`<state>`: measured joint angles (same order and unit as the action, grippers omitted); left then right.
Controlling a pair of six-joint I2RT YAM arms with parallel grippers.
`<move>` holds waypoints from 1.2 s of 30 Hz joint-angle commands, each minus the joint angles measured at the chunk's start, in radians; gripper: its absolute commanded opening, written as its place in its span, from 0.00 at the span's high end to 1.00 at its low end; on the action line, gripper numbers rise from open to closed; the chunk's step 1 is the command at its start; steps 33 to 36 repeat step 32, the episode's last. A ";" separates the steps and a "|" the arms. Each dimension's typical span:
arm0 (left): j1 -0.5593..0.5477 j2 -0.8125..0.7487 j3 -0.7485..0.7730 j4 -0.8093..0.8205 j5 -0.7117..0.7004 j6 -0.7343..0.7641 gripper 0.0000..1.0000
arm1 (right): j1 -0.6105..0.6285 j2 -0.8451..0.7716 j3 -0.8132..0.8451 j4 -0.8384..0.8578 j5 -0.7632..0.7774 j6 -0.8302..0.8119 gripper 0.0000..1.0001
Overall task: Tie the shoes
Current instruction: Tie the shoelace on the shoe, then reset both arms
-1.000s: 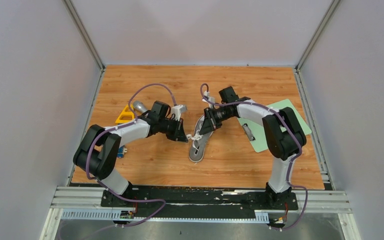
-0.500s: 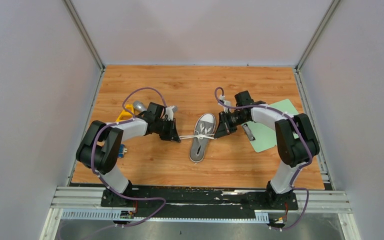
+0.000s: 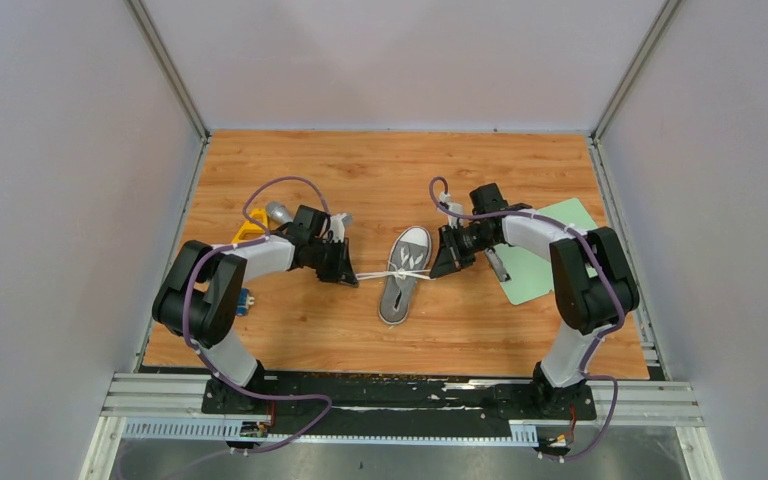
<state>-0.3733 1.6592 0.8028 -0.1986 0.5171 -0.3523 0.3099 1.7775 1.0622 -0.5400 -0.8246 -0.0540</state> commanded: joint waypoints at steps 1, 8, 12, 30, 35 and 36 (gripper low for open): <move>0.022 -0.002 -0.013 -0.034 -0.067 0.013 1.00 | -0.020 -0.021 -0.004 -0.005 0.052 -0.025 1.00; 0.021 -0.016 0.000 -0.035 -0.038 0.052 1.00 | -0.019 -0.016 0.027 -0.005 0.030 -0.027 1.00; 0.020 -0.054 0.024 -0.027 0.035 0.119 0.84 | -0.021 -0.051 0.073 -0.018 0.037 -0.026 0.82; 0.080 -0.250 0.566 -0.368 -0.300 0.468 0.00 | -0.109 -0.374 0.349 0.030 0.622 0.048 0.00; 0.080 -0.249 0.545 -0.345 -0.300 0.441 0.00 | -0.108 -0.390 0.329 0.030 0.601 0.048 0.00; 0.080 -0.249 0.545 -0.345 -0.300 0.441 0.00 | -0.108 -0.390 0.329 0.030 0.601 0.048 0.00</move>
